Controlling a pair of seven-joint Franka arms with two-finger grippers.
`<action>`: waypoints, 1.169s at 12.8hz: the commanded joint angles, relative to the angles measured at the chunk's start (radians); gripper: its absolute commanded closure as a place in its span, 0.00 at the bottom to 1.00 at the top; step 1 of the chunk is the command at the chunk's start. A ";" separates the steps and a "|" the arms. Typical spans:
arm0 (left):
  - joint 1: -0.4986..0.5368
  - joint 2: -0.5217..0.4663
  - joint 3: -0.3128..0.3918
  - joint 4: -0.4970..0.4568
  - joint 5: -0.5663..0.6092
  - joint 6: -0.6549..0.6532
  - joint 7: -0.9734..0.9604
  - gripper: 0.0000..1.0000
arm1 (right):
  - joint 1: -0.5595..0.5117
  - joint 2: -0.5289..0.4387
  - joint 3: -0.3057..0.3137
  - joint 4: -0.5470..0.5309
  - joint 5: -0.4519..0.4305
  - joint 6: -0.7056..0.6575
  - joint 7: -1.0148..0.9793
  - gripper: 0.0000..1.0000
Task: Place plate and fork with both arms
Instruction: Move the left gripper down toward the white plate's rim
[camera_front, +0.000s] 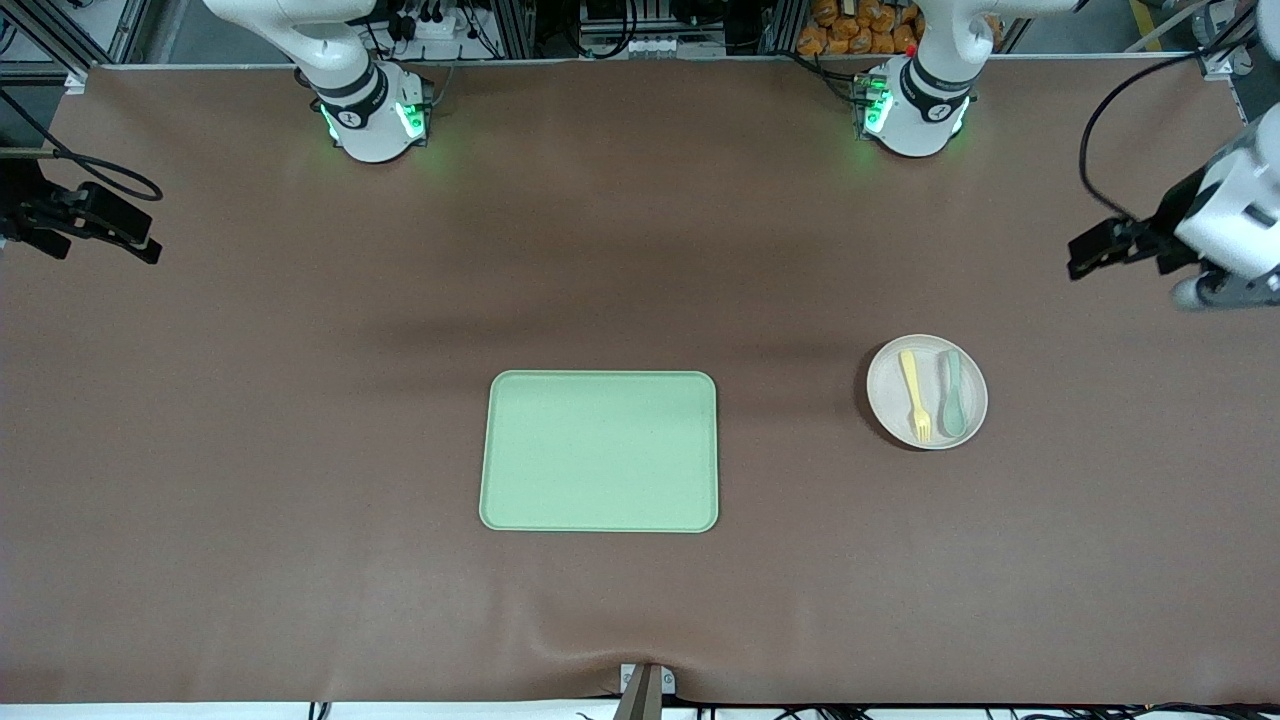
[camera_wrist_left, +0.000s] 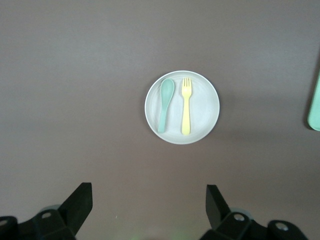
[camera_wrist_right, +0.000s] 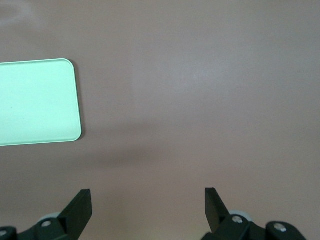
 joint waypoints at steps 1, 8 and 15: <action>0.005 -0.040 -0.002 -0.188 -0.010 0.155 0.000 0.00 | 0.006 -0.006 -0.002 -0.004 -0.006 0.000 0.003 0.00; 0.069 0.069 -0.005 -0.359 -0.015 0.460 -0.030 0.00 | 0.010 -0.005 -0.002 -0.004 -0.004 0.000 0.003 0.00; 0.109 0.251 -0.006 -0.371 -0.085 0.634 -0.034 0.00 | 0.012 -0.005 -0.002 -0.004 -0.004 0.000 0.003 0.00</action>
